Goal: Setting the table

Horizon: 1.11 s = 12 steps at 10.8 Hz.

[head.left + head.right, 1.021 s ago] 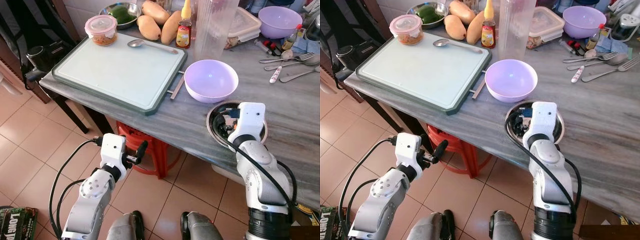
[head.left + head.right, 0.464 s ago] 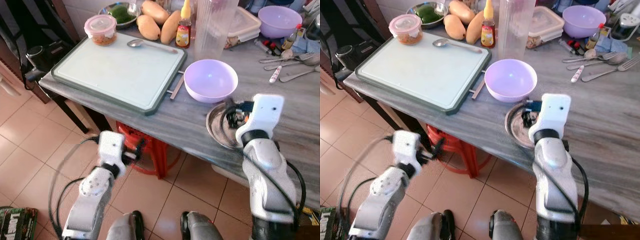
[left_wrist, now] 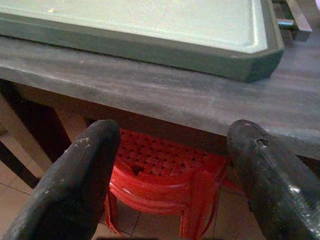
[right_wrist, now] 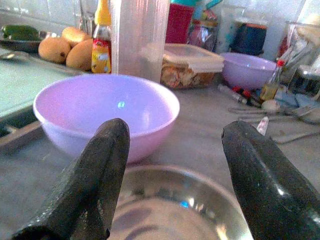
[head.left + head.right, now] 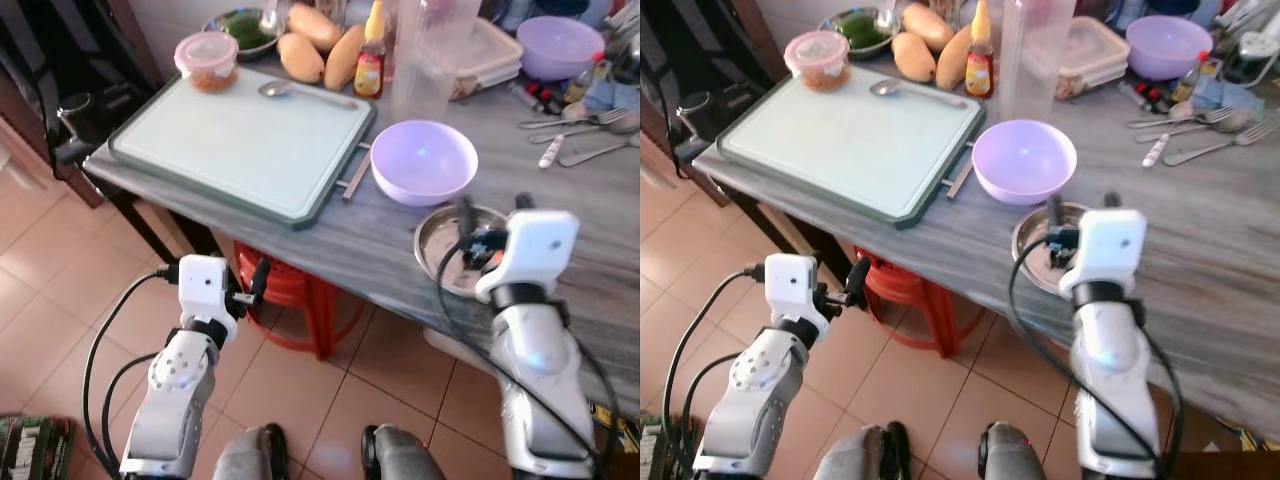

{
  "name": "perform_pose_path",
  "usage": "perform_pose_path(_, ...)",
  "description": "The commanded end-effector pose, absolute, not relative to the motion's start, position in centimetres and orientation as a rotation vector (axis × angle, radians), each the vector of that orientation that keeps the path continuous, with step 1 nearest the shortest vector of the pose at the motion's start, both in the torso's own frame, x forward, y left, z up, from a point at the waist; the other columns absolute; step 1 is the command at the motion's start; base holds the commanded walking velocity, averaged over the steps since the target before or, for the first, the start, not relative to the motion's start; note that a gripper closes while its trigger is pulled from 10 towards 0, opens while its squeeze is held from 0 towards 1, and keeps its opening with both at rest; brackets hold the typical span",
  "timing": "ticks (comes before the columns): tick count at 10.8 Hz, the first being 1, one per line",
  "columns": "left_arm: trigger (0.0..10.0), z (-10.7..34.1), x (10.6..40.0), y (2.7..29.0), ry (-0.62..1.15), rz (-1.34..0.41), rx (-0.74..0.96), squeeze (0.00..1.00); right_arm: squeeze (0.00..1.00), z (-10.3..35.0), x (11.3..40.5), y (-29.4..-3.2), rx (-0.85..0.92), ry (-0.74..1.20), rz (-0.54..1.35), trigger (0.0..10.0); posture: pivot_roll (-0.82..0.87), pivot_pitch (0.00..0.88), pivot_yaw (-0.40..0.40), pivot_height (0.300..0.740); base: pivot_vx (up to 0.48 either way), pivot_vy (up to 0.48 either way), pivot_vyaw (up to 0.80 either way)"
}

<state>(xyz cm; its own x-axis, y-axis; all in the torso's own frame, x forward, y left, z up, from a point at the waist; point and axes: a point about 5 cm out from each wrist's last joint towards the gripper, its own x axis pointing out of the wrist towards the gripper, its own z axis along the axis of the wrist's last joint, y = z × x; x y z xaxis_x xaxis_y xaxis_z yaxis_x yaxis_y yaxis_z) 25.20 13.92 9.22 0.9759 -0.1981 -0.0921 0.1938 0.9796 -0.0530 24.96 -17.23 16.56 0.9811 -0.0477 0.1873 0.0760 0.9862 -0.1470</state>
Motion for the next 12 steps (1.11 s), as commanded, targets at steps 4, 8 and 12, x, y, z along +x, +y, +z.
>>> perform_pose_path(4,10.0,9.1,25.5,13.9,0.093,-0.177,-0.056,0.00,0.00,15.3,24.8,-17.6,-0.166,-0.179,-0.088,10.0,-0.10,0.095,0.054,0.740,-0.307,0.000,-0.56)
perform_pose_path(8,10.0,8.7,25.5,13.7,0.105,-0.187,-0.060,0.00,0.00,13.7,24.8,-18.4,-0.135,-0.116,-0.140,10.0,-0.10,0.057,0.065,0.740,-0.309,0.000,0.00)
perform_pose_path(12,10.0,8.5,26.0,13.5,0.106,-0.193,-0.067,0.00,0.00,11.4,25.1,-19.0,-0.162,-0.051,-0.184,10.0,-0.10,0.016,0.069,0.740,-0.305,0.000,0.00)
